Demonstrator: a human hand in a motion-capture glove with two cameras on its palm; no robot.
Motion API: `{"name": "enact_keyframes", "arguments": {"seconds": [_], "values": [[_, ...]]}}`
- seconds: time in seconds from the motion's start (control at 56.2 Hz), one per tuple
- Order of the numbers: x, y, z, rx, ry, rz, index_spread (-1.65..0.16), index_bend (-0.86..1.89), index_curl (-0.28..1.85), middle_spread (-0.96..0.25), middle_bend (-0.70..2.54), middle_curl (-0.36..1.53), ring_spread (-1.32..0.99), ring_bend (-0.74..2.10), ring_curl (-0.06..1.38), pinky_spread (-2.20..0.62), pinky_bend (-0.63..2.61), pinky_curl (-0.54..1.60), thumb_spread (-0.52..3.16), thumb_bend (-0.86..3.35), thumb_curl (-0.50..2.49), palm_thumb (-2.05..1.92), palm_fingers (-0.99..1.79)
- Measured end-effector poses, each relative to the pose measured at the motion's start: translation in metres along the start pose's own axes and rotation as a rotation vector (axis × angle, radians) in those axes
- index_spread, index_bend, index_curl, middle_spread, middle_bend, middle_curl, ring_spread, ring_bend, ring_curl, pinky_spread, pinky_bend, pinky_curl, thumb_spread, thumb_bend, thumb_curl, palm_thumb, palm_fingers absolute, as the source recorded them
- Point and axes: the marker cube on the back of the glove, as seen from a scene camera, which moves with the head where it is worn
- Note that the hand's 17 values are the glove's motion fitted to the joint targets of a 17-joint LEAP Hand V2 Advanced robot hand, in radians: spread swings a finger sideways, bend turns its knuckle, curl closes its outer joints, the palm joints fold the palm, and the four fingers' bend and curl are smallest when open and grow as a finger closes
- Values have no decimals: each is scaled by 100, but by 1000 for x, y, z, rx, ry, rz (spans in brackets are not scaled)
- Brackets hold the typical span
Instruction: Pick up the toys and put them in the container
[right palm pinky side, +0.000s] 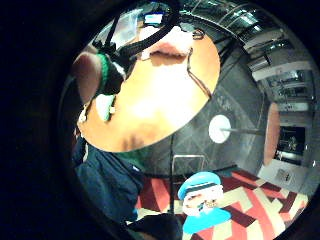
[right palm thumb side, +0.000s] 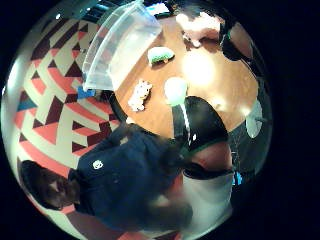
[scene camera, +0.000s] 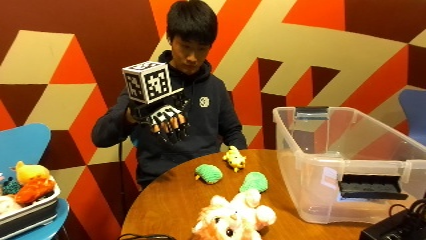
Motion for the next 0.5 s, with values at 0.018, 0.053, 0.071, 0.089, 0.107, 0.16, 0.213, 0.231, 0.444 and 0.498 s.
{"name": "enact_keyframes", "arguments": {"seconds": [0.018, 0.053, 0.071, 0.089, 0.107, 0.16, 0.213, 0.231, 0.444, 0.498], "values": [[0, -1, 0, 0, -1, -2, -7, 18, 2, -2, 24, 3, -9, 47, 6, -6, 48, 8, 45, 12, 2, 15, 78], [0, -5, 0, -1, -5, -7, -9, 17, 6, -3, 24, 5, -12, 52, 10, -8, 51, 12, 62, 15, 3, 18, 75], [0, -8, 0, -2, -6, -10, -10, 17, 7, -4, 24, 6, -13, 54, 12, -9, 52, 14, 70, 16, 4, 19, 74], [0, -11, 0, -4, -6, -12, -10, 17, 8, -4, 24, 7, -15, 56, 14, -10, 53, 16, 77, 17, 5, 19, 73], [0, -14, 0, -7, -5, -14, -11, 17, 9, -4, 24, 7, -16, 57, 15, -10, 53, 17, 84, 18, 6, 20, 72], [0, -23, -1, -25, 1, -20, -13, 17, 11, -5, 25, 9, -19, 60, 18, -12, 55, 20, 102, 21, 8, 22, 70], [1, -32, -2, -48, 15, -26, -15, 16, 12, -6, 27, 11, -21, 62, 19, -13, 55, 21, 114, 23, 11, 24, 67], [2, -35, -3, -57, 24, -27, -15, 16, 12, -6, 27, 12, -22, 62, 19, -13, 56, 22, 118, 24, 12, 24, 65], [21, -73, -13, -122, 133, -26, -22, 6, 10, -3, 24, 19, -15, 47, 18, -5, 81, 32, 134, 26, 20, 31, -4], [25, -85, -12, -121, 148, -30, -22, 7, 10, -3, 24, 20, -12, 43, 16, -3, 83, 32, 134, 25, 22, 31, -11]]}}
